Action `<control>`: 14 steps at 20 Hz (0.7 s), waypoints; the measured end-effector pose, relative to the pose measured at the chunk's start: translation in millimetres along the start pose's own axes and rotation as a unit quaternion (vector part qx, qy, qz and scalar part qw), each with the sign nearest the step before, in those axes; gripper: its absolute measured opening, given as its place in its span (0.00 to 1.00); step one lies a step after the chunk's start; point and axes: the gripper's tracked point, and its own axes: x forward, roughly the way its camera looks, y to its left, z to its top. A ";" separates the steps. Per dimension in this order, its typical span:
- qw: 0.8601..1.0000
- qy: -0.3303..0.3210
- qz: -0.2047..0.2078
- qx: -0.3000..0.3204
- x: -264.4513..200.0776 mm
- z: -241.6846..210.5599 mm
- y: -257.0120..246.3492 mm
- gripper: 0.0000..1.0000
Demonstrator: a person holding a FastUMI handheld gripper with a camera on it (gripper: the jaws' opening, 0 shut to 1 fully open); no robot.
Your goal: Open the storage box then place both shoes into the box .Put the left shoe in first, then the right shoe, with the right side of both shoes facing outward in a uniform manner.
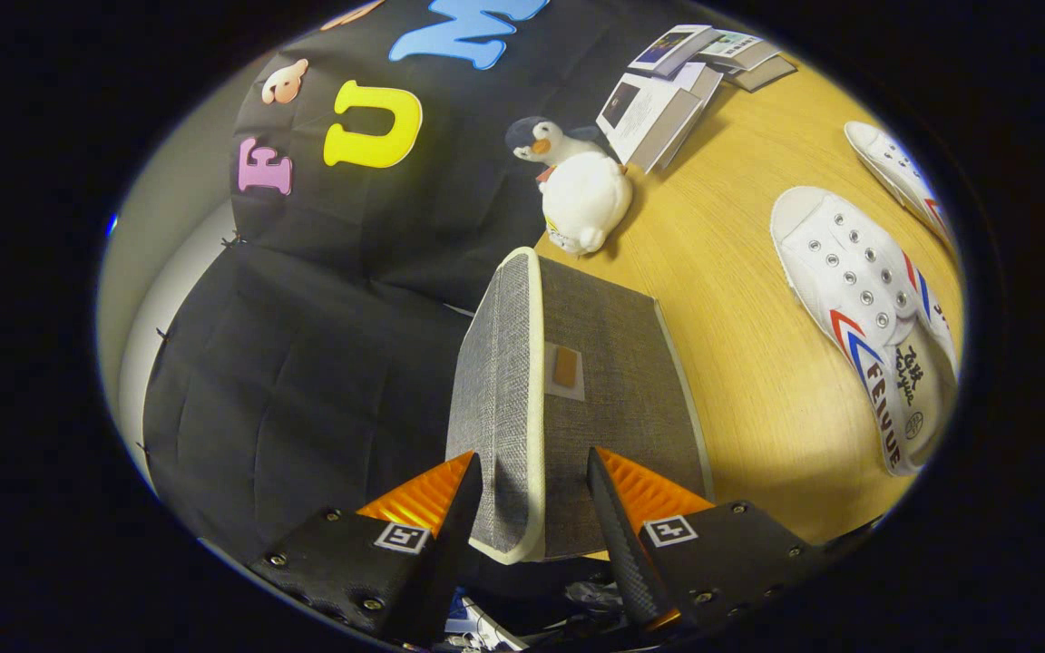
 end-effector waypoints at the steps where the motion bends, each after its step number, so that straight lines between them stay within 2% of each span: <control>1: 1.000 -0.014 -0.003 0.002 -12.9 13.3 -4.8 0.71; 3: 0.999 -0.012 0.010 0.029 -3.9 13.4 1.6 0.27; 5: 0.999 -0.005 0.004 0.034 -0.4 6.7 0.0 0.22; 6: 0.998 -0.027 0.014 0.048 -12.3 19.4 1.9 0.22; 7: 0.998 -0.017 0.018 0.052 4.6 14.0 0.7 0.00; 10: 0.999 -0.003 0.014 0.029 -10.8 14.3 16.9 0.00; 14: 0.999 -0.003 0.043 0.008 -20.5 23.1 58.9 0.00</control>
